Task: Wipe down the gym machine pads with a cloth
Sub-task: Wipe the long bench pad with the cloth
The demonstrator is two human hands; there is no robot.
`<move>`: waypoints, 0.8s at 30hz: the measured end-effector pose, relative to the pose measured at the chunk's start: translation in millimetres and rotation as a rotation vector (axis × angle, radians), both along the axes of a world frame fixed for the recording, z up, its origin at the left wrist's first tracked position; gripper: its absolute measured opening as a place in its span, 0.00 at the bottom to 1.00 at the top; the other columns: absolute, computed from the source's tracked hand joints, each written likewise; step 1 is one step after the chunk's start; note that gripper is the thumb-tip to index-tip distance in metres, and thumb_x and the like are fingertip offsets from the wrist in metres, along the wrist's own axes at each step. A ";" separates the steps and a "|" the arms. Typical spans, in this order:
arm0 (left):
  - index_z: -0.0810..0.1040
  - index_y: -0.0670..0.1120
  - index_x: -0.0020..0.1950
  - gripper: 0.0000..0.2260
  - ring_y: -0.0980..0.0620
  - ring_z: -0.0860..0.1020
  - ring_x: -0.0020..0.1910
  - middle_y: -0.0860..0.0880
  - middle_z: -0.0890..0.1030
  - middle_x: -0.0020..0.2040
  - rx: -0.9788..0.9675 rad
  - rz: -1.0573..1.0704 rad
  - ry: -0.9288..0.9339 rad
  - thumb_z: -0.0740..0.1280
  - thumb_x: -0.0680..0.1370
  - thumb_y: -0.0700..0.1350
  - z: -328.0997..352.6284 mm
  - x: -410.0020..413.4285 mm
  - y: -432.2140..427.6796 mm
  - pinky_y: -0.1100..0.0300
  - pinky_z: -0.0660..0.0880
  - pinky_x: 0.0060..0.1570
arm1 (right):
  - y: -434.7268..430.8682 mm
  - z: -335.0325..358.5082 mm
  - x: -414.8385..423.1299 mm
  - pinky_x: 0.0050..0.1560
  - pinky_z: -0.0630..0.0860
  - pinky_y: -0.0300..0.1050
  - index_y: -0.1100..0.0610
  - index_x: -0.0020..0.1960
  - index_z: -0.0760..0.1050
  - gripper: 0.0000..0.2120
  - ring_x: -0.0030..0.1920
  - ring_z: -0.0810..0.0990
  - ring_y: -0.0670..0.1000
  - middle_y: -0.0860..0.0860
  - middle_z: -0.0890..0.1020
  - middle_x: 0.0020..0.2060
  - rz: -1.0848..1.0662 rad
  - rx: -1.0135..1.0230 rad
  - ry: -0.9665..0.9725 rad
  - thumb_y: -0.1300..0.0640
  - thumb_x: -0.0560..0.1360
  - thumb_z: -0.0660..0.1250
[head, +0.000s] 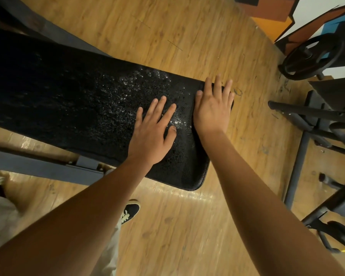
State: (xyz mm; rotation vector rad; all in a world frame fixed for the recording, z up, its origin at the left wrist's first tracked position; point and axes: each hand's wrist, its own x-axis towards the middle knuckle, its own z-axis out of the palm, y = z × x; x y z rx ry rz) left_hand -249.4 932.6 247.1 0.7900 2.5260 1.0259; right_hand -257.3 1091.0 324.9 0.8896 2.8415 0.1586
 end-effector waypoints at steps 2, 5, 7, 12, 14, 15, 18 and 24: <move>0.58 0.52 0.82 0.26 0.50 0.49 0.83 0.49 0.52 0.84 -0.001 -0.004 0.000 0.51 0.83 0.54 -0.5 -0.1 -0.1 0.42 0.45 0.80 | 0.3 -0.7 -0.6 0.81 0.46 0.59 0.58 0.83 0.55 0.26 0.82 0.44 0.62 0.57 0.53 0.83 -0.012 0.011 0.007 0.49 0.88 0.47; 0.59 0.52 0.82 0.26 0.49 0.50 0.82 0.48 0.54 0.84 0.015 0.003 0.013 0.52 0.83 0.54 -1.4 1.0 -0.7 0.41 0.47 0.80 | -20.8 4.2 32.3 0.82 0.47 0.58 0.59 0.83 0.54 0.26 0.82 0.44 0.61 0.57 0.52 0.83 0.002 -0.015 0.027 0.49 0.88 0.48; 0.60 0.51 0.82 0.26 0.48 0.51 0.82 0.48 0.55 0.83 0.029 0.011 0.021 0.54 0.83 0.53 -1.5 1.7 -1.3 0.41 0.47 0.79 | -42.9 7.2 63.0 0.81 0.46 0.57 0.58 0.83 0.54 0.26 0.83 0.44 0.61 0.56 0.52 0.83 -0.006 0.001 0.002 0.48 0.88 0.48; 0.60 0.51 0.82 0.26 0.49 0.51 0.82 0.48 0.55 0.83 0.035 0.018 0.024 0.54 0.83 0.53 -0.5 1.2 -0.2 0.41 0.48 0.79 | -50.6 4.8 69.7 0.81 0.46 0.58 0.57 0.83 0.54 0.26 0.82 0.44 0.61 0.56 0.52 0.83 -0.014 0.013 -0.053 0.49 0.88 0.48; 0.60 0.51 0.82 0.26 0.49 0.50 0.82 0.48 0.54 0.83 0.022 0.018 0.018 0.54 0.83 0.53 -0.7 0.6 0.4 0.42 0.47 0.79 | -35.1 3.2 45.2 0.81 0.46 0.58 0.58 0.83 0.54 0.26 0.82 0.43 0.61 0.57 0.52 0.83 -0.008 0.025 -0.026 0.49 0.87 0.47; 0.60 0.52 0.82 0.26 0.50 0.50 0.83 0.48 0.54 0.84 0.016 0.017 0.014 0.54 0.83 0.53 -0.7 0.6 0.5 0.42 0.46 0.80 | -27.0 2.6 33.2 0.81 0.45 0.58 0.58 0.83 0.54 0.26 0.82 0.44 0.61 0.57 0.52 0.83 -0.024 0.017 -0.015 0.49 0.87 0.47; 0.59 0.52 0.82 0.26 0.50 0.50 0.83 0.48 0.54 0.84 0.011 0.009 0.015 0.53 0.83 0.53 -1.2 0.7 0.7 0.42 0.46 0.80 | -17.5 0.2 20.7 0.82 0.46 0.58 0.58 0.83 0.54 0.26 0.82 0.44 0.62 0.57 0.52 0.83 -0.048 0.024 0.000 0.49 0.88 0.47; 0.60 0.51 0.82 0.26 0.49 0.50 0.83 0.47 0.54 0.83 0.038 0.006 0.005 0.54 0.83 0.52 1.3 0.7 -1.3 0.40 0.48 0.80 | -72.9 8.4 97.5 0.81 0.53 0.60 0.59 0.82 0.56 0.26 0.82 0.47 0.62 0.58 0.55 0.82 0.003 0.036 -0.050 0.50 0.87 0.52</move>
